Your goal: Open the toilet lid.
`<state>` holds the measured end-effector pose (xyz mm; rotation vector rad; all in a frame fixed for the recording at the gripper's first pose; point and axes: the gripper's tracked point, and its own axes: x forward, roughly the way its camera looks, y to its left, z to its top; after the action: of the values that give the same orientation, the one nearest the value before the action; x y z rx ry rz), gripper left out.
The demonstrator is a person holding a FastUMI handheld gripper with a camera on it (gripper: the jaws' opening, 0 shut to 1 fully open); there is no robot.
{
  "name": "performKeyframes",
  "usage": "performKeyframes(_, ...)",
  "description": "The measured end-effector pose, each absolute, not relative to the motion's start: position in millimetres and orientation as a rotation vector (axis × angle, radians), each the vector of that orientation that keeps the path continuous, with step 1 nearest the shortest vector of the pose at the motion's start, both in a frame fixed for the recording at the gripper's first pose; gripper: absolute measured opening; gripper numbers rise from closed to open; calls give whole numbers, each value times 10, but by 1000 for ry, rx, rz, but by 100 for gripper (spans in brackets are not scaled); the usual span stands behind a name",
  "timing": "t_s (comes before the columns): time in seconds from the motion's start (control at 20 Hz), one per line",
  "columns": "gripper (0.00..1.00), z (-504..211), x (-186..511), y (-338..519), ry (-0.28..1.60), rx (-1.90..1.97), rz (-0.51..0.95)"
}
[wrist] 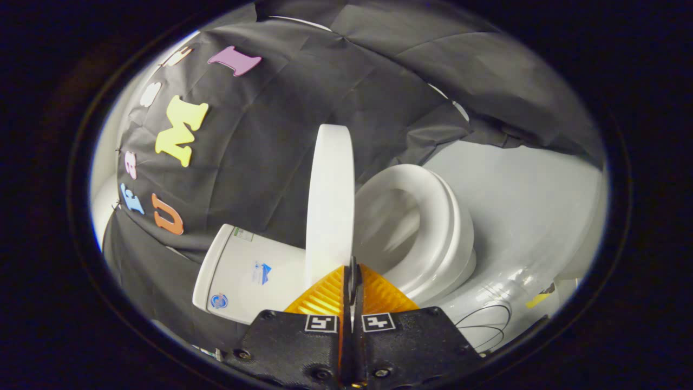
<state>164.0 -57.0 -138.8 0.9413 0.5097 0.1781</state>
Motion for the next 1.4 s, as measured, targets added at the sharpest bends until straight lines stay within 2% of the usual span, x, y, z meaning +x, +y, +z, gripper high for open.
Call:
performKeyframes(0.45,4,-1065,1599,-371,469,876,209)
performKeyframes(1.4,5,-570,1549,131,396,658,181)
